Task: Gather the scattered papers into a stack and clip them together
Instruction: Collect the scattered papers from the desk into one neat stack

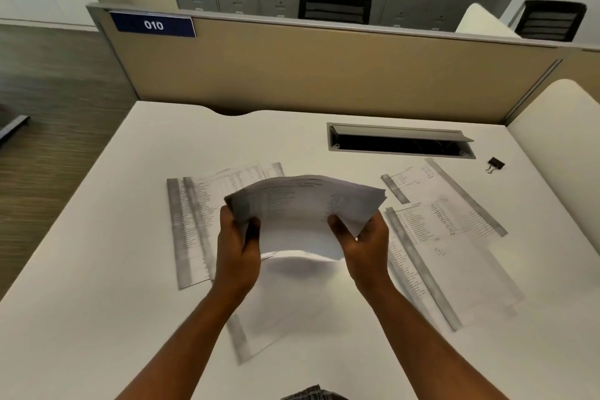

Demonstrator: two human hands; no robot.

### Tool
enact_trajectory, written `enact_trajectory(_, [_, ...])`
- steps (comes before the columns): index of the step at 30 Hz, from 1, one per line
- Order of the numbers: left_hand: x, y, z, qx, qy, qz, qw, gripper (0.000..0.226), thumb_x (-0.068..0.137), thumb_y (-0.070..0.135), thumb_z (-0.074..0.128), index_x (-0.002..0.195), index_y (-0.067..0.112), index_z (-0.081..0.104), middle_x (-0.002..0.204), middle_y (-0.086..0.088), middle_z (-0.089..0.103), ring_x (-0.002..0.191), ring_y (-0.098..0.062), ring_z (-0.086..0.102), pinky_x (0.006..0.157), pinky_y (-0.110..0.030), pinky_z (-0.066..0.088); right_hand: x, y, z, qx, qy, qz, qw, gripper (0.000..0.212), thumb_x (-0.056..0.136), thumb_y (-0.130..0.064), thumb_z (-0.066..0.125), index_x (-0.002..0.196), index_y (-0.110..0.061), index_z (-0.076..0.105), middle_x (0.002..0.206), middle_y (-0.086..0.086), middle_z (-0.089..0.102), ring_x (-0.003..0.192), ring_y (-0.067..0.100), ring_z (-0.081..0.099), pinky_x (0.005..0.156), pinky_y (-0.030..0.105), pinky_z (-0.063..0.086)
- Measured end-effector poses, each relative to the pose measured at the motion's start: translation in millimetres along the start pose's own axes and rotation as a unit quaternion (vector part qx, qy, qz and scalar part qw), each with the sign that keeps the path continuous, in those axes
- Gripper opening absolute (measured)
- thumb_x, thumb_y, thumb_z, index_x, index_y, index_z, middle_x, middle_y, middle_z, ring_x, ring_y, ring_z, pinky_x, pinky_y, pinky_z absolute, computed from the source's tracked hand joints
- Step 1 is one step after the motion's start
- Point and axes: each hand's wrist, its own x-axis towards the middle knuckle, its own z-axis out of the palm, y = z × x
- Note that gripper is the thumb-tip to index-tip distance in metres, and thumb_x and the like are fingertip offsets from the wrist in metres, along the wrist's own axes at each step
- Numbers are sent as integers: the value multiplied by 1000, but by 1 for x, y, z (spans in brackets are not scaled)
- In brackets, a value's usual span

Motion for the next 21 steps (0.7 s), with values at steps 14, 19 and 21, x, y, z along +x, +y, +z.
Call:
enact_trajectory(14, [0, 15, 7, 10, 24, 61, 998, 37, 92, 3, 60, 120, 21, 45, 112, 25, 56, 106, 10, 53, 86, -6, 46, 6, -4, -2, -75, 21, -124, 989, 74, 83, -7, 82, 141, -31, 41, 131, -5, 60, 120, 19, 61, 95, 36, 59])
enact_trajectory(19, [1, 8, 6, 26, 1, 30, 999, 49, 94, 7, 58, 117, 45, 38, 110, 50, 47, 109, 21, 47, 86, -2, 43, 20, -18, -9, -314, 33, -308, 898, 67, 90, -7, 75, 146, -28, 47, 130, 11, 58, 116, 15, 58, 80, 25, 61])
enact_trajectory(21, [1, 6, 8, 27, 1, 20, 999, 46, 94, 7, 58, 117, 42, 38, 110, 43, 50, 107, 20, 49, 85, -4, 46, 21, -24, -11, -352, 44, -332, 874, 54, 91, -9, 73, 141, -23, 56, 125, 11, 60, 110, 13, 57, 74, 22, 60])
